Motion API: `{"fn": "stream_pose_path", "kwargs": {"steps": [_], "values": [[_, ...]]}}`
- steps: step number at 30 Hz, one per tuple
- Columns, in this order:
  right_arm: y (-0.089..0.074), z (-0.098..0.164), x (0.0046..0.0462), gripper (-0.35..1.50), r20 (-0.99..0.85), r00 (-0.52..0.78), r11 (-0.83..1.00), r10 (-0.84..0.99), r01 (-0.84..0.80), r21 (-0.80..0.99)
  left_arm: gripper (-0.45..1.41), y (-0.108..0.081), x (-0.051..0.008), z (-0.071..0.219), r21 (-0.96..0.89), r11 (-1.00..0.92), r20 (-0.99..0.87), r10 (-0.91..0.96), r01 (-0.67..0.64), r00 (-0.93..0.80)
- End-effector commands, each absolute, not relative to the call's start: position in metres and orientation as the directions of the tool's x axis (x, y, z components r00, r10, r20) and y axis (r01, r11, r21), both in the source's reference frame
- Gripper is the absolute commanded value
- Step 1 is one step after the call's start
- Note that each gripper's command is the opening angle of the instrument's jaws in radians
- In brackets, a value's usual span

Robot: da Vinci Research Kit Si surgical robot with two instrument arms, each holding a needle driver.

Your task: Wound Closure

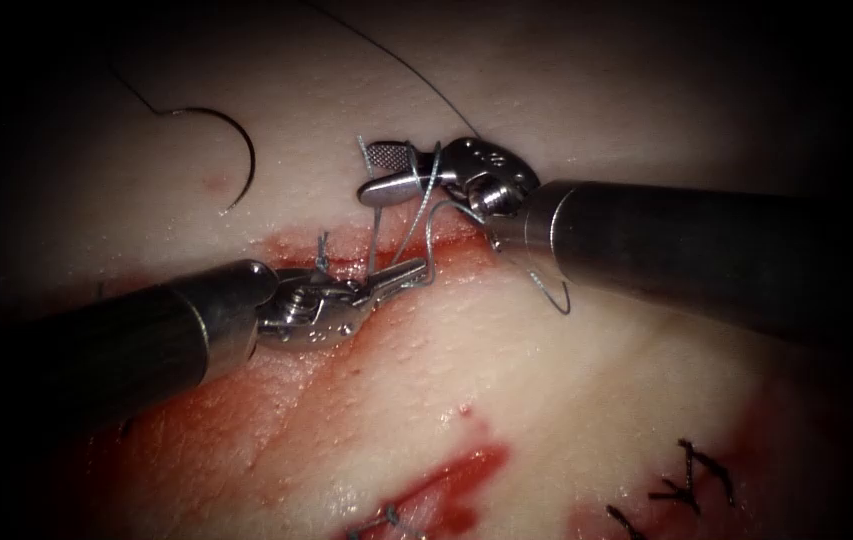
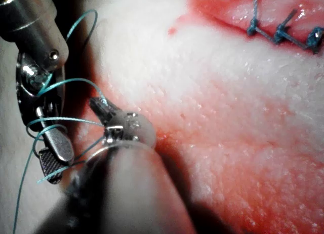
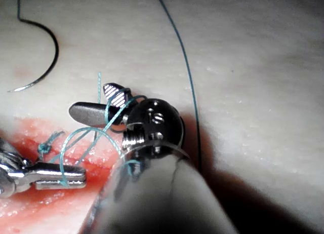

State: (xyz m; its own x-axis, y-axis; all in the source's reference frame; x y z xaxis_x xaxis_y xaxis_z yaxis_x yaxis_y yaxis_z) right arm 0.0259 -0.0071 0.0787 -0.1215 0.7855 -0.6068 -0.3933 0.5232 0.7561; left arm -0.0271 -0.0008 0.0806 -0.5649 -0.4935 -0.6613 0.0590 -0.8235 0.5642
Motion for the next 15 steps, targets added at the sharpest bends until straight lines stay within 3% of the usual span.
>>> {"fn": "stream_pose_path", "kwargs": {"steps": [1,7,11,13,15], "values": [[-0.0065,0.0791,0.0271,1.45,-0.609,-0.122,0.525,0.784,-0.391,0.756,-0.45,-0.0001,-0.0275,0.0811,0.566,-0.822,-0.661,-0.494,0.057,-0.564],[-0.0063,0.0791,0.0266,1.43,-0.604,-0.104,0.523,0.790,-0.402,0.752,-0.45,-0.0003,-0.0275,0.0814,0.561,-0.826,-0.666,-0.487,0.051,-0.565],[-0.0060,0.0789,0.0266,1.23,-0.603,-0.182,0.518,0.777,-0.360,0.776,-0.45,-0.0004,-0.0276,0.0815,0.559,-0.828,-0.668,-0.483,0.047,-0.566],[-0.0061,0.0788,0.0267,0.94,-0.604,-0.195,0.519,0.773,-0.354,0.778,-0.45,-0.0004,-0.0276,0.0815,0.558,-0.829,-0.667,-0.483,0.050,-0.567],[-0.0064,0.0788,0.0267,-0.03,-0.605,-0.197,0.520,0.771,-0.351,0.778,-0.45,-0.0005,-0.0276,0.0815,0.558,-0.828,-0.667,-0.483,0.050,-0.567]]}}
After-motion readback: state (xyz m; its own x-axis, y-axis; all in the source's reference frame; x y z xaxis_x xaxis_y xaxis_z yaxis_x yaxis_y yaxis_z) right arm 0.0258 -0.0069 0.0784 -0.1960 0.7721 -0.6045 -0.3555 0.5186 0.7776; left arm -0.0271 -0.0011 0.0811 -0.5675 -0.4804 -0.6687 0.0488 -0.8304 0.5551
